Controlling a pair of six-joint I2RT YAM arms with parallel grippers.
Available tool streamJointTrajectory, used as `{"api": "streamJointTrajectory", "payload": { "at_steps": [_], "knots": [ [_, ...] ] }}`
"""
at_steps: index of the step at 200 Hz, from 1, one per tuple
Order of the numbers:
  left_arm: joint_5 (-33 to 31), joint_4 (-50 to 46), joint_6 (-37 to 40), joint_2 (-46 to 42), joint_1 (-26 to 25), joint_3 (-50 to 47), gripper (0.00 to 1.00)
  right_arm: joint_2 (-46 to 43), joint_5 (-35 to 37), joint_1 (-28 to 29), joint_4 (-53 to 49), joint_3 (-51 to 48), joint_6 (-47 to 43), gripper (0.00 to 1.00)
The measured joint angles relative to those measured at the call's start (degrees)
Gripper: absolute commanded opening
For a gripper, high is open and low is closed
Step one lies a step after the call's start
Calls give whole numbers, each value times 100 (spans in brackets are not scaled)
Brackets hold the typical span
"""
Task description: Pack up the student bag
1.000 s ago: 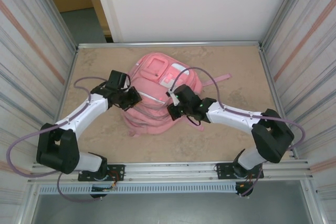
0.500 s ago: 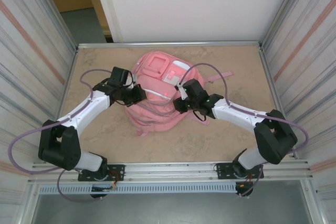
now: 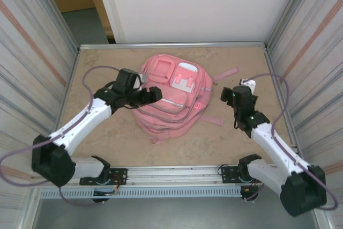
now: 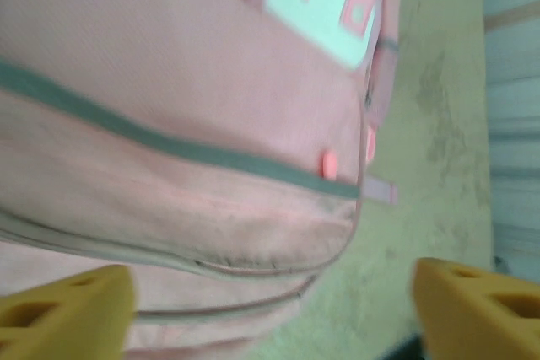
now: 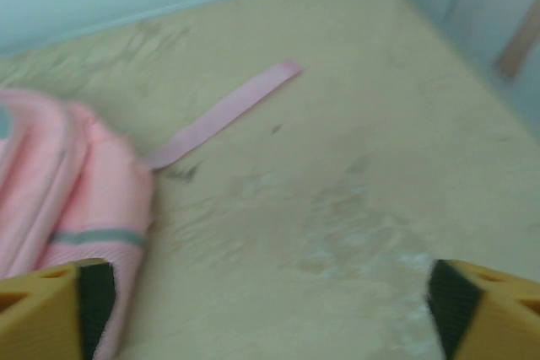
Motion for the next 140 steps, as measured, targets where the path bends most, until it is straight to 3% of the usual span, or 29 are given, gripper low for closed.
{"api": "streamJointTrajectory", "payload": {
  "at_steps": [28,65,97,118,140],
  "knots": [
    [-1307,516,890,-1185,17,-621,99,-605,433,-79,608,-769,-444,100],
    [-2959,2068,2269,-2175,201,-2911,99,-640,142,-289,1506,-1753,-1119,100],
    [-2986,2844,2964,-2162,1121,-3912,99,-232,-352,-612,2625,-2041,-1475,100],
    [-2610,3718,3397,-2151,1768,-4098,99,122,-796,-848,3432,-2245,-1593,100],
    [-2173,4876,3888,-1836,2092,-4332,99,914,-1211,-1137,4183,-2251,-1716,100]
  ]
}}
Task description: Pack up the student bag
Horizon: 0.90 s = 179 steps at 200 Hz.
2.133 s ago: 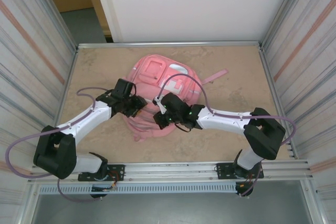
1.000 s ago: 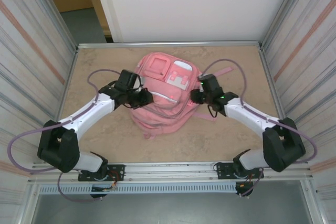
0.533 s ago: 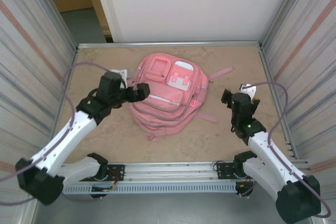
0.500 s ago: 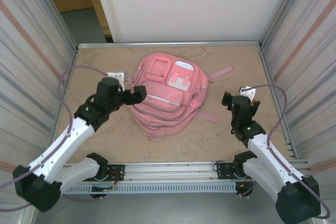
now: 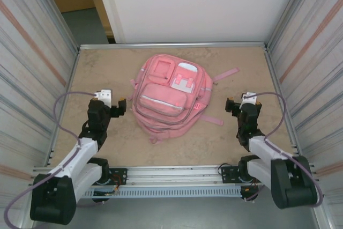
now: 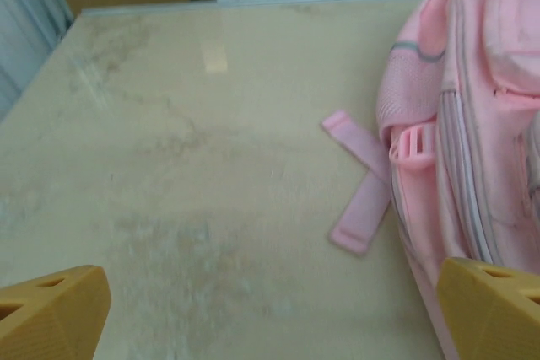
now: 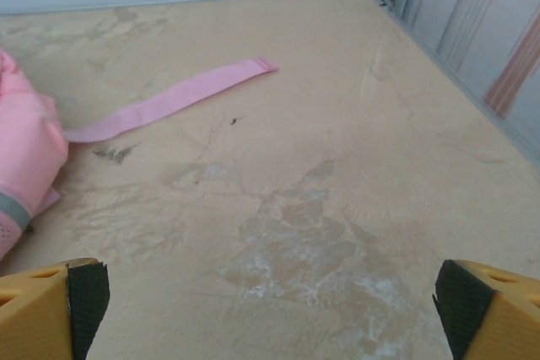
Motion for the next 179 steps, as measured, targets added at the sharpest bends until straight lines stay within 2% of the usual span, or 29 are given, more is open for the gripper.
{"api": "streamJointTrajectory", "payload": {
  "at_steps": [35,61,93,121,144,179],
  "knots": [
    [605,1126,330,1163,321,-46,99,1578,-553,-87,815,365,-363,100],
    [1075,2267,201,2052,887,-197,99,2527,-1233,-721,1491,765,-339,100],
    [1473,3528,57,3311,1163,-264,99,2765,-1683,-922,1462,946,-328,100],
    [1578,3200,20,3451,1121,66,99,2767,-1766,-927,1298,1163,-271,100],
    [1416,3027,22,3447,951,509,99,2767,-1764,-927,1252,1228,-212,100],
    [1158,2813,68,3445,748,581,99,2767,-1764,-927,1180,1228,-205,100]
  ]
}}
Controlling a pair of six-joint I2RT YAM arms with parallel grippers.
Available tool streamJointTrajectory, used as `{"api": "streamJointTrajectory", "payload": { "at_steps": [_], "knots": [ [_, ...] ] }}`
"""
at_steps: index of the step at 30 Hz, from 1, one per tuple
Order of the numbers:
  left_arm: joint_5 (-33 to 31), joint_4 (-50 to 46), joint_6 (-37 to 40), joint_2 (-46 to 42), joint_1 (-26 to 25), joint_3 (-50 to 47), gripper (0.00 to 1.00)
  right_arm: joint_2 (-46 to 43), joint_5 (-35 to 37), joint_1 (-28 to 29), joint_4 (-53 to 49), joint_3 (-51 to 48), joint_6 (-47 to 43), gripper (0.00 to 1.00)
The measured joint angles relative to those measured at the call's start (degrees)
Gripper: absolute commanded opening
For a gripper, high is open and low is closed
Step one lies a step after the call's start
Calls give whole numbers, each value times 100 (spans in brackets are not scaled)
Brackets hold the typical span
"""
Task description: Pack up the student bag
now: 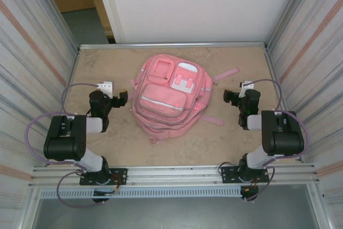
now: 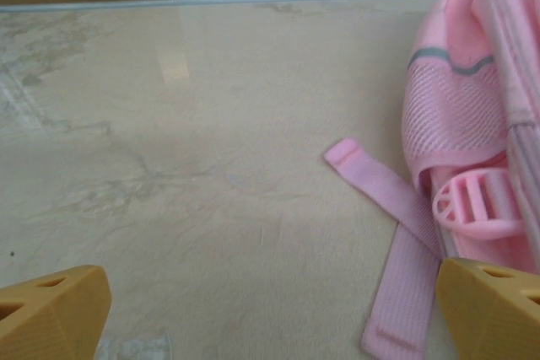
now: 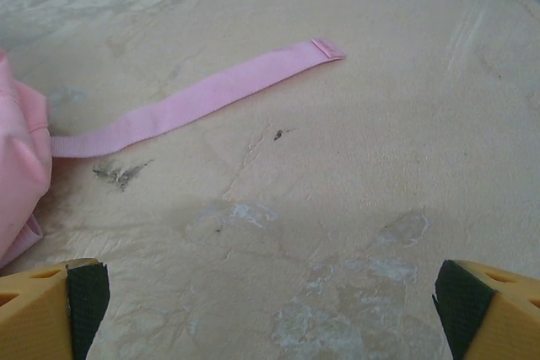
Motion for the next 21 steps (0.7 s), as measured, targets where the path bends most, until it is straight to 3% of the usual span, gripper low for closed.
{"api": "streamJointTrajectory", "payload": {
  "at_steps": [21],
  "knots": [
    [-315,-262,131,0,-129,0,99,0,2,4,-85,11,0,100]
  ]
}}
